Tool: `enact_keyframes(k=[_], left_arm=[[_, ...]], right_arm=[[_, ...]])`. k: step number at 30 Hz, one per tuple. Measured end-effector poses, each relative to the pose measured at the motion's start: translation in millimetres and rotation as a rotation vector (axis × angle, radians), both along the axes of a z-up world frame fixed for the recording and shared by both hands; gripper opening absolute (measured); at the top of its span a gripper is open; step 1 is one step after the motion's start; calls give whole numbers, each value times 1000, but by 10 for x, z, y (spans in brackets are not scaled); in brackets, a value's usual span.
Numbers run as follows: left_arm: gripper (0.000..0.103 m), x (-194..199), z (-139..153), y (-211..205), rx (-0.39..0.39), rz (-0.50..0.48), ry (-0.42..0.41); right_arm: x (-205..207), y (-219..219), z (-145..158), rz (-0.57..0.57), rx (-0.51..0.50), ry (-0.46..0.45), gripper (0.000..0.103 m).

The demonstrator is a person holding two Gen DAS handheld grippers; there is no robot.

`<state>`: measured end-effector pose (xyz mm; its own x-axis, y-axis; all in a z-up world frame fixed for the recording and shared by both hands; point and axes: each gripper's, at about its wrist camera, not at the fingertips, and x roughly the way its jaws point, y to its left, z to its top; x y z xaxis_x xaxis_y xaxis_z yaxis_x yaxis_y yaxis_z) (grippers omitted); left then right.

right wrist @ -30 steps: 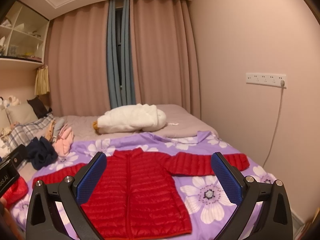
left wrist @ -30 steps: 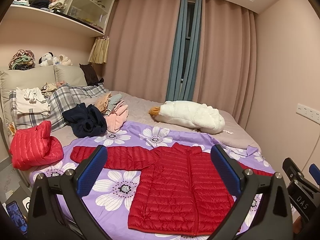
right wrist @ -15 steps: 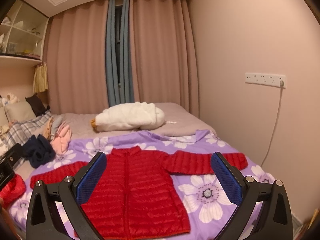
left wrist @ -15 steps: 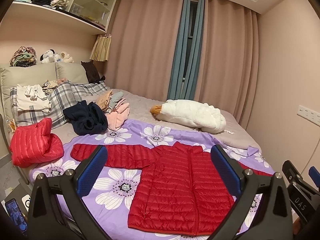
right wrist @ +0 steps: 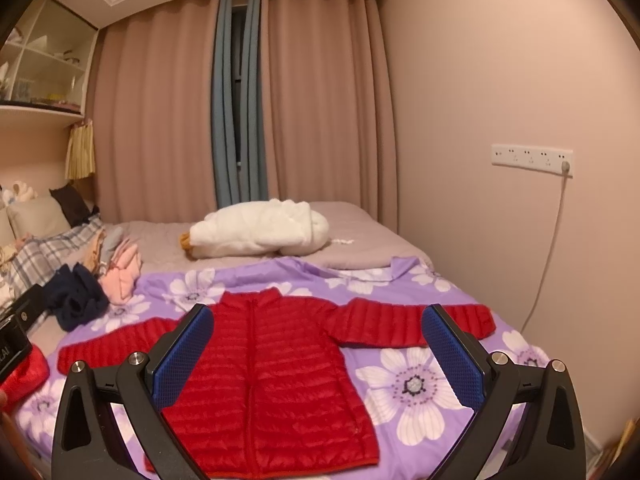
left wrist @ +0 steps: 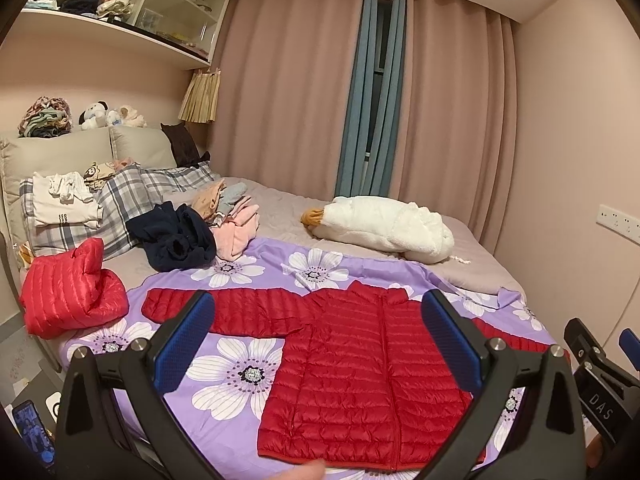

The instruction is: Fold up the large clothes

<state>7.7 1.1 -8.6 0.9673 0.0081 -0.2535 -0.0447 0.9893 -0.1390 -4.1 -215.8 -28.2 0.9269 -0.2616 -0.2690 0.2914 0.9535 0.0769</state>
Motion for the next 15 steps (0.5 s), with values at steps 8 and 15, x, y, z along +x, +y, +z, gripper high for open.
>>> enact_keyframes(k=[8,15], left_arm=[[103,45,-31,-36,20,-3,20],[103,51,-38,-54,23,-15,26]], right_arm=[[28,16,-3,-3,-4,16,103],[35,17,-4,-2,-3,17,103]])
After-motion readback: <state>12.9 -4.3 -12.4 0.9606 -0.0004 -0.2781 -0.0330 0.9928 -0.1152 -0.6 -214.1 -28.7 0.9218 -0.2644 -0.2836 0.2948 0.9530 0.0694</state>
